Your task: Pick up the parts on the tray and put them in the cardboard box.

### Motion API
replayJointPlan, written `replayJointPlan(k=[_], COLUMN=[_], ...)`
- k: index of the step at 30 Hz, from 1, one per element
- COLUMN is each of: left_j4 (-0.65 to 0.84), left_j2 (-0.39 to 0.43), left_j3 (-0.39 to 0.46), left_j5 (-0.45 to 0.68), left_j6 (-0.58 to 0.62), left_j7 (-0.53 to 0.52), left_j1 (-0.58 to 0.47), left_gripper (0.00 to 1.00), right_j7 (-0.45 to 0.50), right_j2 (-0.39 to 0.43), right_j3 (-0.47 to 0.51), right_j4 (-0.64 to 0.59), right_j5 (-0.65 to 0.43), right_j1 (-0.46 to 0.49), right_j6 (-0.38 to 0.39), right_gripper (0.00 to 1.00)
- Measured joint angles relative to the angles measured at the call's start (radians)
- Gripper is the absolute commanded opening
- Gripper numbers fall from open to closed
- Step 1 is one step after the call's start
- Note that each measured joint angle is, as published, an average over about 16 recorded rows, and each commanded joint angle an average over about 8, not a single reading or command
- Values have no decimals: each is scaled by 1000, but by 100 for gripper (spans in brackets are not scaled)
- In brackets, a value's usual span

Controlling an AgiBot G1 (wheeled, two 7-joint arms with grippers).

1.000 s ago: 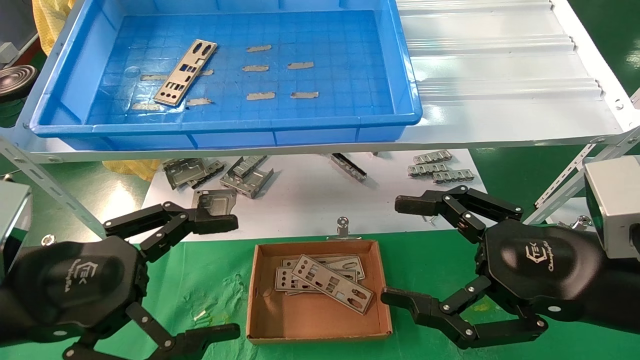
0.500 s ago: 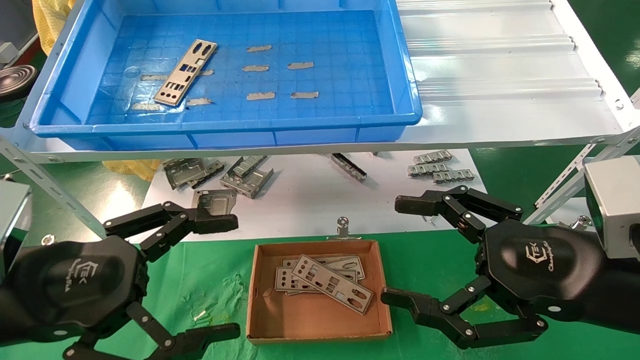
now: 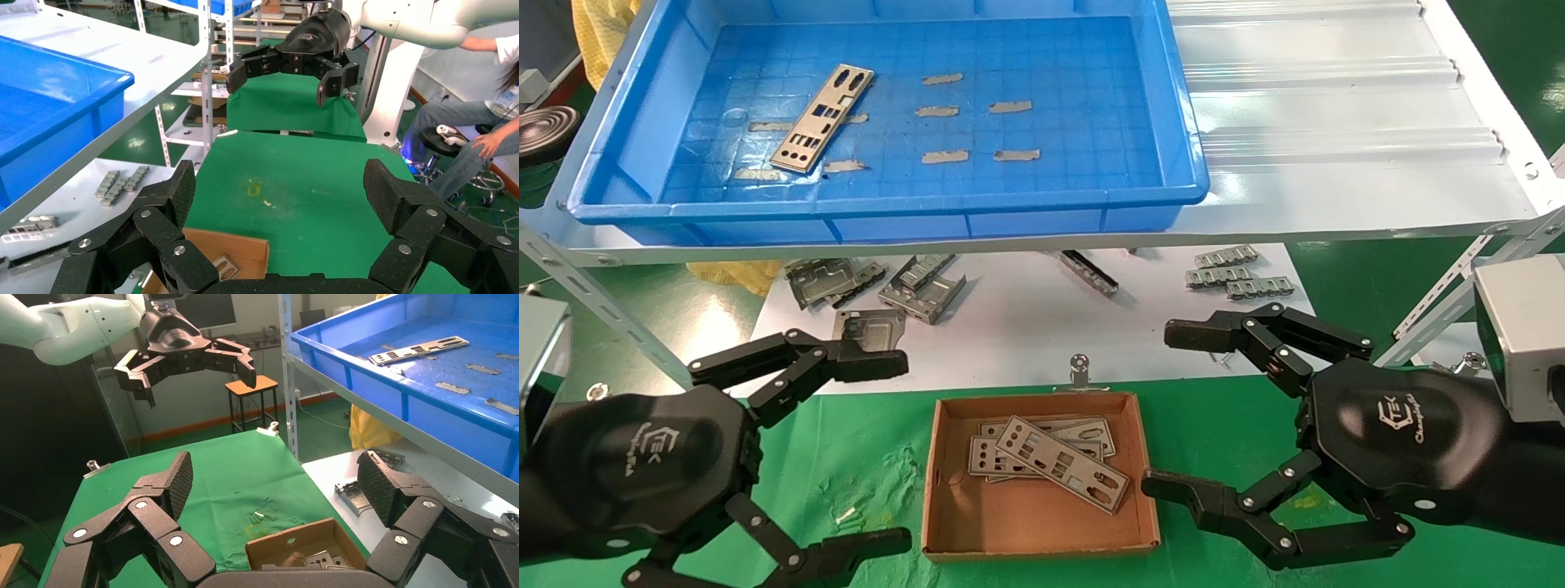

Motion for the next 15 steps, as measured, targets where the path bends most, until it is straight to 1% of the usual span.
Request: replayJointPlan(k=[15], left_j4=[0], left_j2=[0], left_j3=[0], left_j5=[0], left_j6=[0], left_j7=[0], left_j1=[0], left_gripper=[100], right_j7=[0], right_j2=[0], right_j3=[0], right_j4=[0], right_j5=[0], right_j1=[0], right_j6=[0], right_gripper=[100])
